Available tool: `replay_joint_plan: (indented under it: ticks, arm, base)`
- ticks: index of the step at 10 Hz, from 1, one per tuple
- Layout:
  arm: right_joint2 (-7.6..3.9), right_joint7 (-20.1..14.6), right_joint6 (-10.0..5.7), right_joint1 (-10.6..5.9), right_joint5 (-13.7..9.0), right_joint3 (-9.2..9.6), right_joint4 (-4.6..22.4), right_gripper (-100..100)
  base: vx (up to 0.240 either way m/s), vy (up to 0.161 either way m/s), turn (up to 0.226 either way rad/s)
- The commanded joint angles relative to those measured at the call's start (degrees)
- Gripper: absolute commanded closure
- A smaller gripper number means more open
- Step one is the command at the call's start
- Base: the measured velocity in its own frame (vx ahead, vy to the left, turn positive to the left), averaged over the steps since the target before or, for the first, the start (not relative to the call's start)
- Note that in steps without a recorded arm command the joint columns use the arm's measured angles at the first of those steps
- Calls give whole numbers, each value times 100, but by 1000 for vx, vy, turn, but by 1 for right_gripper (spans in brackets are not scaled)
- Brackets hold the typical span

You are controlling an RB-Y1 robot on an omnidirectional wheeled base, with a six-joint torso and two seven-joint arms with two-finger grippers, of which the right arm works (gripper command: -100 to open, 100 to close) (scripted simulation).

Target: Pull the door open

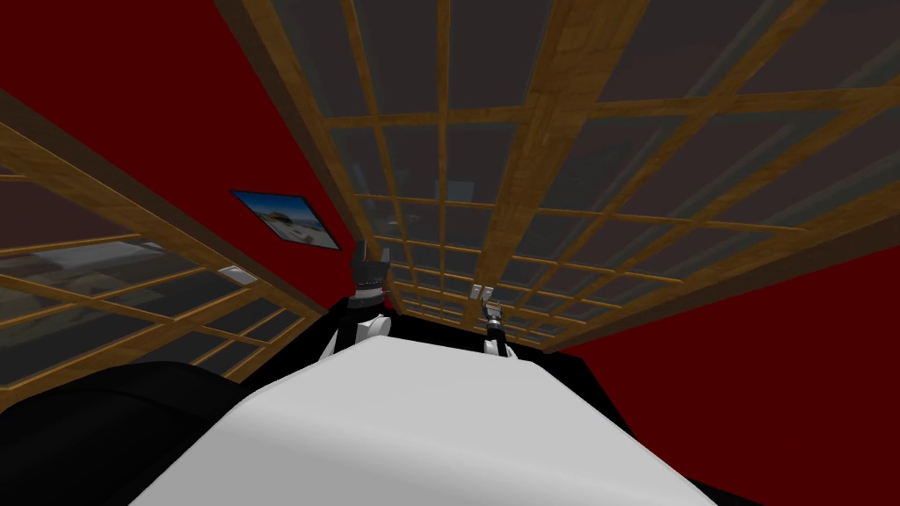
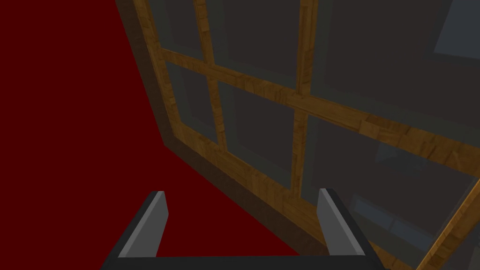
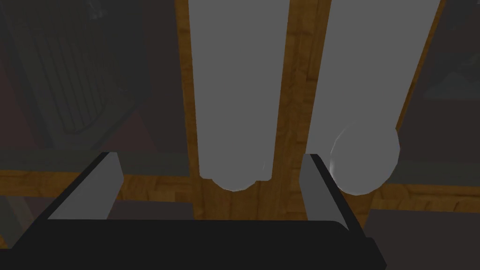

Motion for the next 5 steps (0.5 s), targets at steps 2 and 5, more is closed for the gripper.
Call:
replay_joint_plan:
  ticks: [2,5]
  arm:
    - [81,2,33,-116,7,53,-160,-100]
    - [102,-13,65,-48,24,77,-241,100]
  base:
    - [151,-39,46]
    - [14,-8,-4]
